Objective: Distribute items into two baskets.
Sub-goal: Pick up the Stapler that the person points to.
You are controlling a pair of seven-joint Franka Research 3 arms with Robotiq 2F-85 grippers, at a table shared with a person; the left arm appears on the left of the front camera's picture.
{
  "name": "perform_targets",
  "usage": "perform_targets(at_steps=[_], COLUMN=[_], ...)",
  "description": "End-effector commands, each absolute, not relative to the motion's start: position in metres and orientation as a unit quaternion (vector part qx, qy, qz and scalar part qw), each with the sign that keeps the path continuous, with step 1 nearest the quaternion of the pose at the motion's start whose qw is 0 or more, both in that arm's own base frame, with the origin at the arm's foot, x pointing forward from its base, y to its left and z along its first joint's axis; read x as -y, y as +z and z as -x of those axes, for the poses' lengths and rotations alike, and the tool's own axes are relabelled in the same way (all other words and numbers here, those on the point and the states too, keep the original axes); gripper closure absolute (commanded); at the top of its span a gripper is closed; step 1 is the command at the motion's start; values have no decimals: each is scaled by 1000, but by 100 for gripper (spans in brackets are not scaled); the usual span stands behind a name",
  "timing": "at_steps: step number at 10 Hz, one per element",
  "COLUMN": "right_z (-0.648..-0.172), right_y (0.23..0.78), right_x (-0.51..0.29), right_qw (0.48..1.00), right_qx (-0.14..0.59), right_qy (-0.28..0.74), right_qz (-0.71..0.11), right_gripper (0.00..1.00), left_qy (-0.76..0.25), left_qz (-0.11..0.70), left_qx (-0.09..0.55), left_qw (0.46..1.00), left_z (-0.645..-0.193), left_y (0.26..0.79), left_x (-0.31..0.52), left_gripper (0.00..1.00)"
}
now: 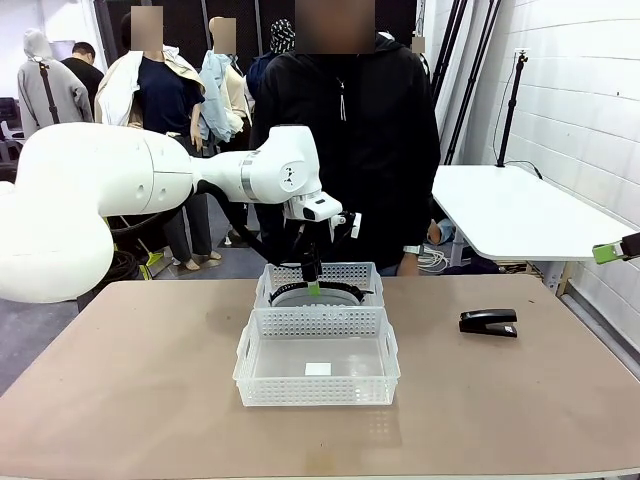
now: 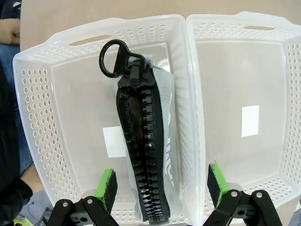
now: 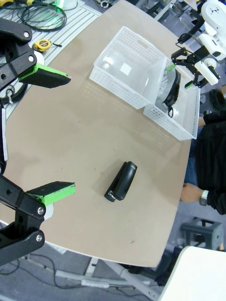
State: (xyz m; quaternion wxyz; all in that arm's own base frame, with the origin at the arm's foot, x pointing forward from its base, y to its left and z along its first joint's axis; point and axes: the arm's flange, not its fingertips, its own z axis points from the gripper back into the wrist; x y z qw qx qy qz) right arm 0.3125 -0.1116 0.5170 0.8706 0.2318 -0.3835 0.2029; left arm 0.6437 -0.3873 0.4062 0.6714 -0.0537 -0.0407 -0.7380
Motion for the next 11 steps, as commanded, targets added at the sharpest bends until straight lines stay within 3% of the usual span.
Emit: perform_targets(at_steps=[1,9,11], right_z=[-314,-314,-314], right_y=[517,517,517], right_x=[111,111,111], right_qw=[868,868,868], right_qx=[383,383,383], right_qy=[200,200,200], right_qz=[-243,-243,-243], right_gripper=[0,0,0], left_qy=[-738,-738,-703], left_qz=[53,54,48], left_qx=[42,41,76], left_qw=[671,671,706], left_z=[-644,-644,-650], left_y=[408,406,460], left_x=[387,387,369], left_gripper=[0,0,0])
